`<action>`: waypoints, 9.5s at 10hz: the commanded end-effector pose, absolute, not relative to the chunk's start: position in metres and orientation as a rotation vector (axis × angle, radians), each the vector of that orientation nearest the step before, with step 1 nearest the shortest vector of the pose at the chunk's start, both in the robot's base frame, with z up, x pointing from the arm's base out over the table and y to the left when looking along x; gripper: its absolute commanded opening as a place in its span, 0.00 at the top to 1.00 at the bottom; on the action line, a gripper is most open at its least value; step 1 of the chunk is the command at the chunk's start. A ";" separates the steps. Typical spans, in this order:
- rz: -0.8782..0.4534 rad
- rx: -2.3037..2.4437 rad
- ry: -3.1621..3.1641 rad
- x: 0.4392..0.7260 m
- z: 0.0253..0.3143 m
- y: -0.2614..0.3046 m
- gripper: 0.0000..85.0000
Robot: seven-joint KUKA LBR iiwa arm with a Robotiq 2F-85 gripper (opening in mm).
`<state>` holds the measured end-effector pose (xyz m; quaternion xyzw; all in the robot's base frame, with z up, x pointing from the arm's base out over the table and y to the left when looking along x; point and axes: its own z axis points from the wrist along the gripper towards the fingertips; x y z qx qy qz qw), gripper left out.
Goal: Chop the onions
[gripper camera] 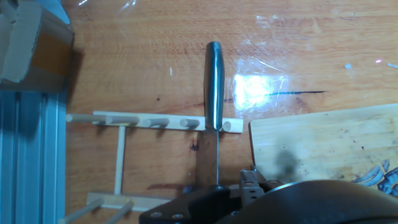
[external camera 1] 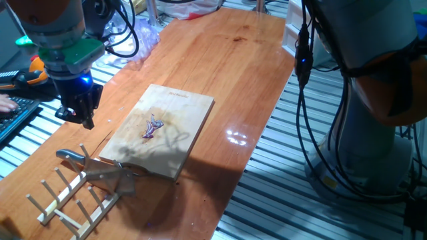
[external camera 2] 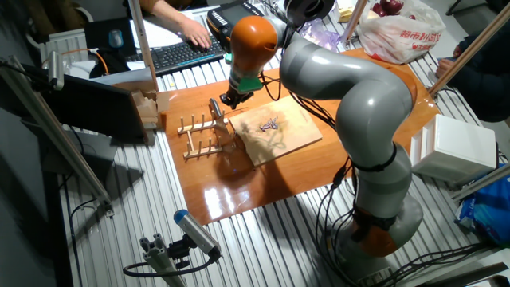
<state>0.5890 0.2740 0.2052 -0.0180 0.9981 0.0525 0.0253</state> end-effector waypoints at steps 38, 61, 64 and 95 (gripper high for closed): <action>0.087 -0.115 3.061 0.588 0.201 0.280 1.00; 0.111 -0.051 3.098 0.581 0.197 0.281 1.00; 0.141 -0.032 3.079 0.579 0.194 0.284 1.00; 0.090 0.165 3.126 0.584 0.143 0.302 0.60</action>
